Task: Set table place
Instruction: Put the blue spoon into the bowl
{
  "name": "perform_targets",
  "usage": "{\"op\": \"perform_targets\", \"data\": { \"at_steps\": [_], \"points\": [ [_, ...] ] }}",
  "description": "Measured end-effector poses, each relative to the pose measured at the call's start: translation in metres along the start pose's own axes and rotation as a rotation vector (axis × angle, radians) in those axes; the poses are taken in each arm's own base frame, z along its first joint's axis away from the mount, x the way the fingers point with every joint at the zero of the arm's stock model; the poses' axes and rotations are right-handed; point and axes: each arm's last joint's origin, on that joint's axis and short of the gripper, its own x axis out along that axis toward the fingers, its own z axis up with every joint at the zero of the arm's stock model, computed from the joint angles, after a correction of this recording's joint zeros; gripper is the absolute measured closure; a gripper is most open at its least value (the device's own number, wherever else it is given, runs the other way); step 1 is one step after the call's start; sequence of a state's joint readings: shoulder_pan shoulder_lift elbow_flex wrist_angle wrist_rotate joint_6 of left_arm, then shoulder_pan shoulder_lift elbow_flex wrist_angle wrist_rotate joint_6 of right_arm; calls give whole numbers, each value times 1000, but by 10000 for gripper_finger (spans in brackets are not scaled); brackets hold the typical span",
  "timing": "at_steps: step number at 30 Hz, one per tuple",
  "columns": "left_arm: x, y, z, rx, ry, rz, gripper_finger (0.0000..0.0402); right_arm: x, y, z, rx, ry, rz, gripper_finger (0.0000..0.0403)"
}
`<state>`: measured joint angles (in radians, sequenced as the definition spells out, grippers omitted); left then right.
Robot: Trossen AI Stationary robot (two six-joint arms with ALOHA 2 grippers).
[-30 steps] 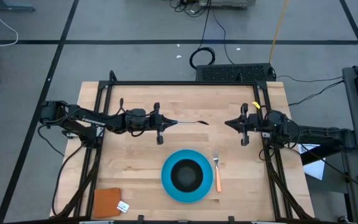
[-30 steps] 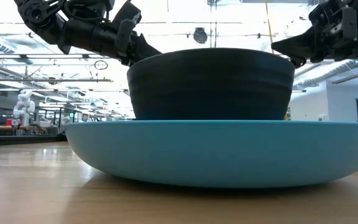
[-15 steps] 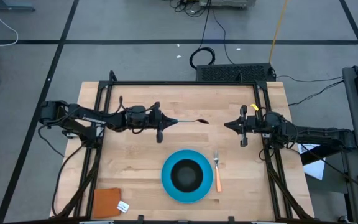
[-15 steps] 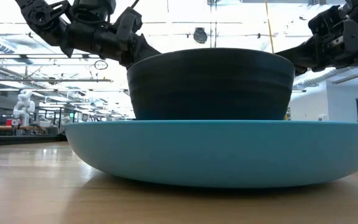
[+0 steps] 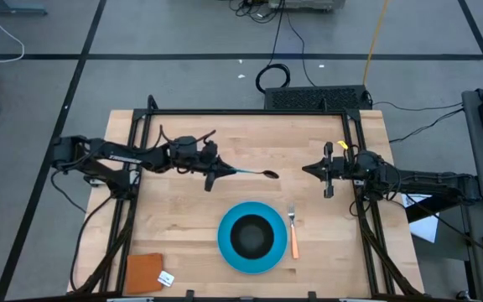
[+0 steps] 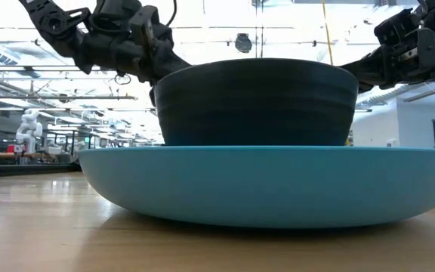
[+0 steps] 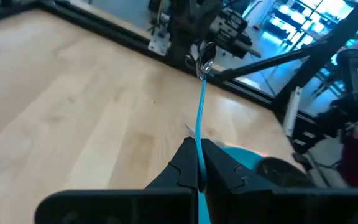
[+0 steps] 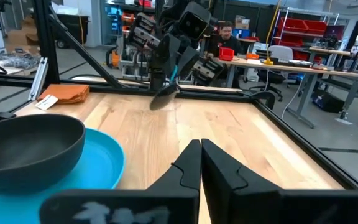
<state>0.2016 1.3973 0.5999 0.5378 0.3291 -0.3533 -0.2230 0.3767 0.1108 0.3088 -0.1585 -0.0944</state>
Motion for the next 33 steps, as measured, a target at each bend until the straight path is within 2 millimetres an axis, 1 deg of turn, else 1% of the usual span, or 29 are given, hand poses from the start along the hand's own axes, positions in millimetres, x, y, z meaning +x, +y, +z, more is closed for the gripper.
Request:
{"op": "perform_targets", "data": {
  "at_steps": [3,5,10,13,15,18,26,29,33],
  "points": [
    [-5,-5,3,-28,43,8,398,0,0,0,0,0,0,403],
    [-10,-12,4,-17,65,15,398,0,0,0,4,-4,-1,403],
    [-27,-38,20,66,-21,7,398,-1,0,3,22,-30,0,403],
    [-39,-47,25,87,-48,22,398,-2,0,4,23,-44,0,403],
    [-47,-51,27,85,-48,37,398,-3,0,5,21,-55,3,403],
    [-55,-52,25,35,-20,66,398,-5,1,7,17,-75,24,403],
    [-57,-57,17,-111,96,58,398,-5,1,7,18,-75,24,403],
    [-58,-66,23,-115,157,81,398,-5,1,7,18,-74,24,403],
    [-64,-83,38,-97,210,140,398,-5,1,7,18,-74,24,403]
  ]
}}
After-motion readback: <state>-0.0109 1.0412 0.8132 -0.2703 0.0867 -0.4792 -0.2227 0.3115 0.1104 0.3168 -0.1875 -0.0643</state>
